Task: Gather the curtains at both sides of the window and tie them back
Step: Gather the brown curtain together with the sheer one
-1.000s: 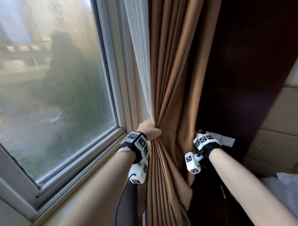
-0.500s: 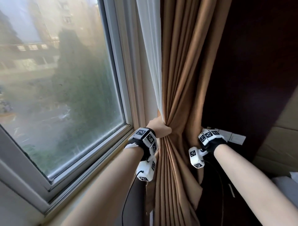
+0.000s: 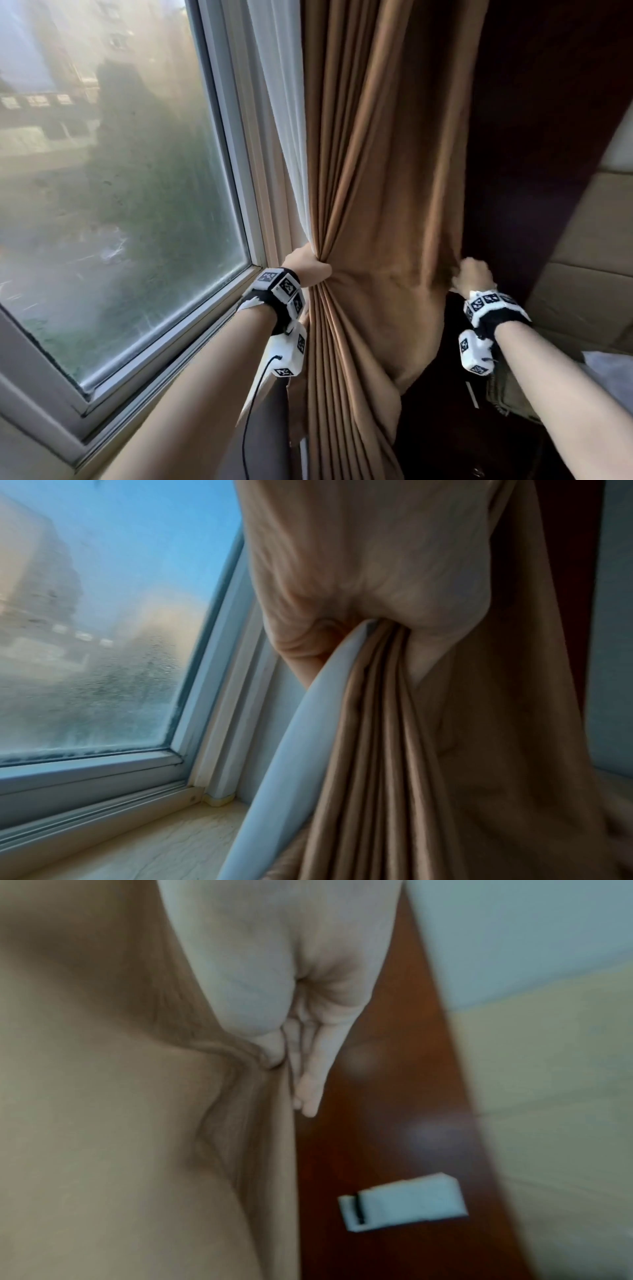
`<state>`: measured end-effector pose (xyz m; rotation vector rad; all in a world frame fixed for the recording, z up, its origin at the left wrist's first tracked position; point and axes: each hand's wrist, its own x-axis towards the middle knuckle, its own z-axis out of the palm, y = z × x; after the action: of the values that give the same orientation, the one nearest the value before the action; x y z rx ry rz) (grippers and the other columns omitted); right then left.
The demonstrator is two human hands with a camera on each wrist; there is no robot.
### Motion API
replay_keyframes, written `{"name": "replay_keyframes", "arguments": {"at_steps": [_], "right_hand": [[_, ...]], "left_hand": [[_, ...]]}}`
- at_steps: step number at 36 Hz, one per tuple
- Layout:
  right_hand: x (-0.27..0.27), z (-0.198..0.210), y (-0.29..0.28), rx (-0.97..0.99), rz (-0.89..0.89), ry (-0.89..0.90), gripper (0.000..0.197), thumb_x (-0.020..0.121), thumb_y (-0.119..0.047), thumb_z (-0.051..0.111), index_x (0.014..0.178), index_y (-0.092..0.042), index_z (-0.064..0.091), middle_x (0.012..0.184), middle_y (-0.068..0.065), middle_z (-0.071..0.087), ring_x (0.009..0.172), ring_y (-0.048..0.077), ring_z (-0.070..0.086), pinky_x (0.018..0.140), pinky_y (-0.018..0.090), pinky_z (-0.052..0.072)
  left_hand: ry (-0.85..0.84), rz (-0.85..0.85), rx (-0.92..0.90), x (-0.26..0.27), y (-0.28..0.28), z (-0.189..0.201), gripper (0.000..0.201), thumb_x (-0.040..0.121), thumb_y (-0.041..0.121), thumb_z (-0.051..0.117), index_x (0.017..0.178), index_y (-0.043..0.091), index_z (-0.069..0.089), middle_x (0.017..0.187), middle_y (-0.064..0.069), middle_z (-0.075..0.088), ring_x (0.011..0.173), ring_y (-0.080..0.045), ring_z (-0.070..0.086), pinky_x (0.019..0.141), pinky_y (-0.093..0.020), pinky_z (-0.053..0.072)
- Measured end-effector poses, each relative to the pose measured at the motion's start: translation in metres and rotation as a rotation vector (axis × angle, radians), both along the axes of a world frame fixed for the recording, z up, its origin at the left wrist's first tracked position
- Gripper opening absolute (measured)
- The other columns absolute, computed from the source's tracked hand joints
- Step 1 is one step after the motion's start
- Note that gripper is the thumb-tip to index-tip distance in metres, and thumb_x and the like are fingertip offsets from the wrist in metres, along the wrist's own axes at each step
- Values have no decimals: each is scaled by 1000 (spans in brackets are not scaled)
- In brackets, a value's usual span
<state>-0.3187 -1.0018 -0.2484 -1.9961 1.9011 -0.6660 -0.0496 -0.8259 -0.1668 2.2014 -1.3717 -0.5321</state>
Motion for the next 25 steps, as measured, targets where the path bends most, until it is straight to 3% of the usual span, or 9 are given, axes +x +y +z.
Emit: {"name": "replay_keyframes", "arguments": {"at_steps": [3,8,11,13,15,17,19,22,25], "right_hand": [[-50,-3,-1,-2,-196,4,32,88,-20,57,107,5,65,106,34,62,99,48,60,81,43,49],[-70,3,37,-67,-152,34,28,86,-29,54,95,-6,68,97,30,65,90,45,63,75,40,50],[-59,-5,68,-143,-90,-7,28,85,-27,57,82,-1,67,84,32,65,81,47,63,69,43,51],[-45,-12,92,-230,-25,-23,24,81,-20,62,66,-1,61,70,28,64,68,45,62,59,40,48],[-23,-19,114,-287,101,-58,31,76,-16,63,51,-10,46,55,20,58,53,41,58,48,36,42],[3,-20,135,-284,224,-75,35,74,-16,62,52,-19,35,51,16,55,49,38,55,45,36,40],[28,-20,152,-280,289,-63,32,75,-16,63,54,-18,39,57,17,59,55,39,58,49,38,43],[67,-17,170,-247,383,-31,25,84,-23,57,64,-8,54,72,21,66,72,41,63,66,40,49],[95,-14,171,-218,427,59,28,88,-32,44,66,-16,45,77,20,67,77,41,64,85,48,49]], "left_hand": [[25,62,-26,13,2,-2,56,79,18,59,133,12,46,120,-13,59,110,-32,56,94,-35,48],[28,113,-73,15,1,-2,44,78,13,58,122,10,54,113,-13,61,107,-34,57,93,-37,49],[24,118,-96,5,-1,-2,38,77,13,56,114,9,57,108,-13,63,103,-34,59,91,-37,50],[24,113,-102,-3,-5,-3,38,76,15,55,113,7,57,107,-14,63,101,-35,59,89,-36,50],[22,96,-103,-12,-7,-5,41,74,18,55,114,7,57,107,-14,63,101,-35,59,88,-34,49],[0,64,-103,-22,-11,-7,41,72,19,54,111,7,57,106,-14,64,101,-35,59,85,-33,49],[-19,33,-89,-33,-14,-9,37,71,18,54,106,7,57,101,-13,64,97,-35,60,79,-31,48],[-30,-36,-71,-46,-16,-12,45,66,23,54,109,11,54,101,-11,63,97,-34,60,78,-31,47],[-12,-100,-36,-51,-14,-12,57,64,26,59,119,11,51,108,-11,62,101,-31,58,79,-29,45]]}}
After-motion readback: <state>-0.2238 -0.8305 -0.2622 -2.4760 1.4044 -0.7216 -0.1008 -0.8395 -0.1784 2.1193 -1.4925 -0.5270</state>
